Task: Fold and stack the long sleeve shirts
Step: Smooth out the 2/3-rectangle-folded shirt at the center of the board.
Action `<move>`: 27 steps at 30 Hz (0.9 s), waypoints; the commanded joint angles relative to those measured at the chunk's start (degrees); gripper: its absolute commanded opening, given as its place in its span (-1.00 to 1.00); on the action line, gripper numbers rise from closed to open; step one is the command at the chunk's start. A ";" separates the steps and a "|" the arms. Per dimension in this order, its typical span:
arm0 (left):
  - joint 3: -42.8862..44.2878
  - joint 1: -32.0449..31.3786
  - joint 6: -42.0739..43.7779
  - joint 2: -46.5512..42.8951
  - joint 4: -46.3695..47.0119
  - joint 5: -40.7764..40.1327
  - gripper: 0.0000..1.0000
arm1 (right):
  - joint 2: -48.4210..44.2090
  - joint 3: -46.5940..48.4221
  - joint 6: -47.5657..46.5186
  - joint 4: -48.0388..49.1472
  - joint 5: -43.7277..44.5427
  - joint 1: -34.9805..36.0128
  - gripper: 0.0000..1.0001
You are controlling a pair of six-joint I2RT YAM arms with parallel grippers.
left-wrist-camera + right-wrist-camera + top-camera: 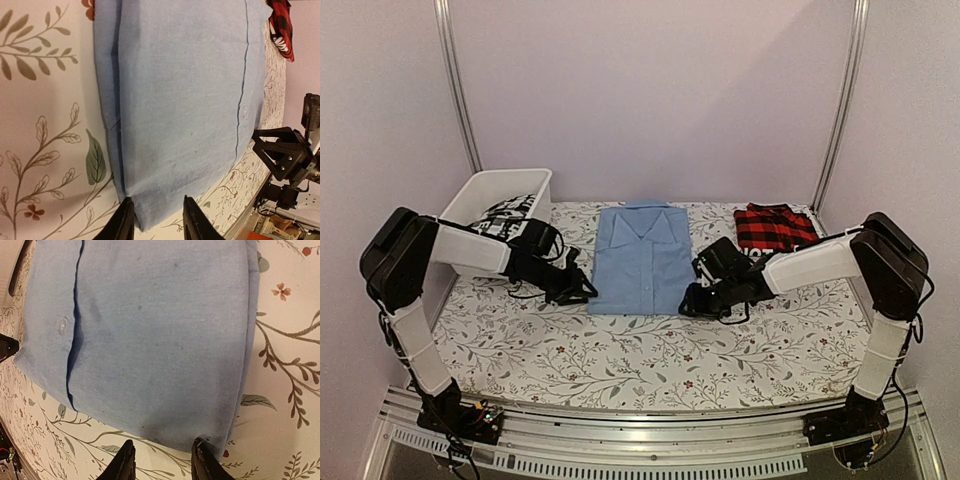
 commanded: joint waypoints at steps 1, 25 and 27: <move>-3.31 -0.55 1.24 -5.65 -2.52 -2.95 -0.32 | -4.94 -2.94 1.91 -1.25 0.77 0.10 -0.25; -8.21 -3.60 -0.17 0.45 3.88 -1.91 -0.45 | -0.56 -3.96 2.39 3.74 -0.89 -1.67 -0.31; -9.73 -3.71 -0.27 -0.55 4.16 -1.51 -0.46 | -1.74 -6.37 3.19 3.87 -0.76 -1.62 -0.31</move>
